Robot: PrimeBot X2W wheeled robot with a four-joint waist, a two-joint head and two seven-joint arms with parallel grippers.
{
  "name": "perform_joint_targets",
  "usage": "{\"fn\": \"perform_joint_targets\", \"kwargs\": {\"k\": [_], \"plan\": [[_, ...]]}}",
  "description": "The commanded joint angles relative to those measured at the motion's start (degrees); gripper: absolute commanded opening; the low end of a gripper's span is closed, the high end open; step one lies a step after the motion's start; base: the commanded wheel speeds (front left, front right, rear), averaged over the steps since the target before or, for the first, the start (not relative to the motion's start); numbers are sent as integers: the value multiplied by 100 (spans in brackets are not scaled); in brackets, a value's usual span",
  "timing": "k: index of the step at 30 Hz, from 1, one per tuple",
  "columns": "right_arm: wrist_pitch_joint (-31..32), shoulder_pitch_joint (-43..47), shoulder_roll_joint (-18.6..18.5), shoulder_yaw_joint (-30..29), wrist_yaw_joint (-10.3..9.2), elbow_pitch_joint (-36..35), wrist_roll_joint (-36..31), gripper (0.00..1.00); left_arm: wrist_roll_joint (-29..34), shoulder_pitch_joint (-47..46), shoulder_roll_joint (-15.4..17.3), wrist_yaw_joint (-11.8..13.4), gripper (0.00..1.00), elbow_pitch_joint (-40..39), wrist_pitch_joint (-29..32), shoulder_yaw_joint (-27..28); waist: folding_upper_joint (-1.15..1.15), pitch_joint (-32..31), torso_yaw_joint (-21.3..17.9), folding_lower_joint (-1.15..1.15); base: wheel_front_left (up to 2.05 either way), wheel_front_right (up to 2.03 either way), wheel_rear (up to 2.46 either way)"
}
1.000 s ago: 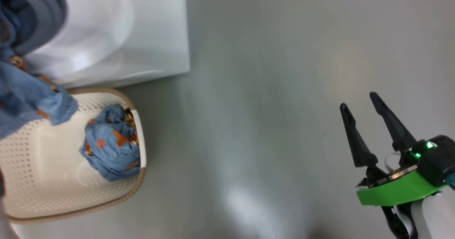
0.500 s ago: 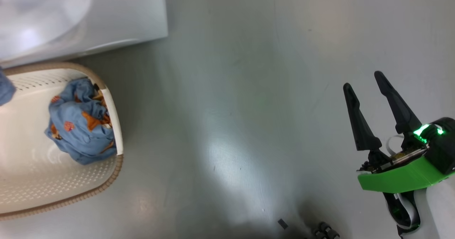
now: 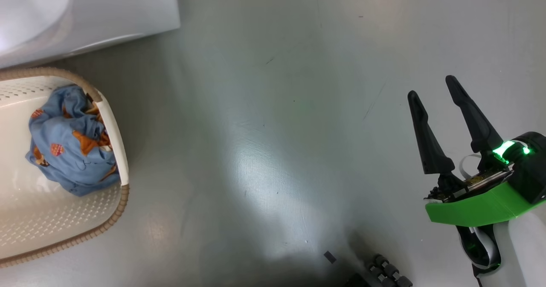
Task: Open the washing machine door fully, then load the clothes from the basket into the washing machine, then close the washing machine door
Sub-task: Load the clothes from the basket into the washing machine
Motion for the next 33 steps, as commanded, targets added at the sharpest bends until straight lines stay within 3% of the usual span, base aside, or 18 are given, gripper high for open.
{"fn": "perform_joint_targets", "kwargs": {"k": [1,4,5,6,7,22,33], "plan": [[-66,85,-46,108,9,-90,64,100,53,-43,318,-21,0,-75,-37,-27,0,-1,1,0,0,0,0],[-66,64,-49,106,9,-67,59,100,29,-46,326,-34,0,62,-66,-35,0,-3,6,0,0,0,0],[-66,54,-50,106,9,-73,52,100,18,-51,325,-45,16,98,-73,-40,0,-7,11,0,0,0,0],[-66,50,-48,108,9,-81,46,100,11,-53,324,-48,65,128,-79,-44,0,-13,18,0,0,0,0],[-66,50,-45,108,9,-87,40,100,-6,-54,317,-43,100,163,-84,-36,0,-20,27,0,0,0,0],[-67,83,-133,72,9,-76,-61,100,-185,447,78,-192,100,284,-101,-113,0,-550,295,0,0,0,0],[-67,299,-192,69,9,-4,-218,100,-370,1869,-227,-318,100,-167,-101,-173,0,-1393,614,0,0,0,0]]}}
